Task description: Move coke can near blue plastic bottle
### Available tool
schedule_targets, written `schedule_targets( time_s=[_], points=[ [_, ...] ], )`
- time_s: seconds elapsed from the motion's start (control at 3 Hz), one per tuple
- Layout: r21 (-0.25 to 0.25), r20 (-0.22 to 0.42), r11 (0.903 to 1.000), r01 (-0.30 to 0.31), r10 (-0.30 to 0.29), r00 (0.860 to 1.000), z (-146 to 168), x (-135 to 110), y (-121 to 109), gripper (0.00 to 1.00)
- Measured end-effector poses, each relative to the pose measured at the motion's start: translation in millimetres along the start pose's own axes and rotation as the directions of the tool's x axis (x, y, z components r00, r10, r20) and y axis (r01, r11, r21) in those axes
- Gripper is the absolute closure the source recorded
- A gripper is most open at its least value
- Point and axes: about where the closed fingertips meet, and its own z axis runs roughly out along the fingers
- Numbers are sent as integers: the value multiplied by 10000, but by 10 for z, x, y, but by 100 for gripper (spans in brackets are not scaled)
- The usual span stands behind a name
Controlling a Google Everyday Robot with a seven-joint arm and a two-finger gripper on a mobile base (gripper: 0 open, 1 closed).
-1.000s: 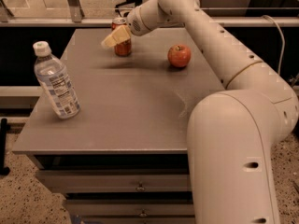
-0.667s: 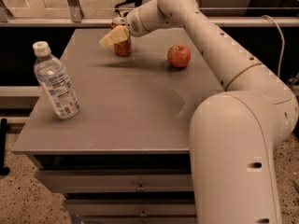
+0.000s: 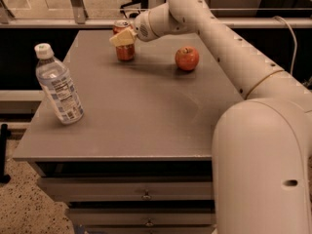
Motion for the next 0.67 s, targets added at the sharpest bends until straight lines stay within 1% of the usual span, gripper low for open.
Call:
schedule_targets(
  time_s=[0.33, 0.67],
  points=[
    [-137, 690, 9995, 274, -264, 9973, -385, -96, 222, 93],
    [-684, 1219, 9946, 780, -693, 9901, -631, -189, 507, 100]
  ],
)
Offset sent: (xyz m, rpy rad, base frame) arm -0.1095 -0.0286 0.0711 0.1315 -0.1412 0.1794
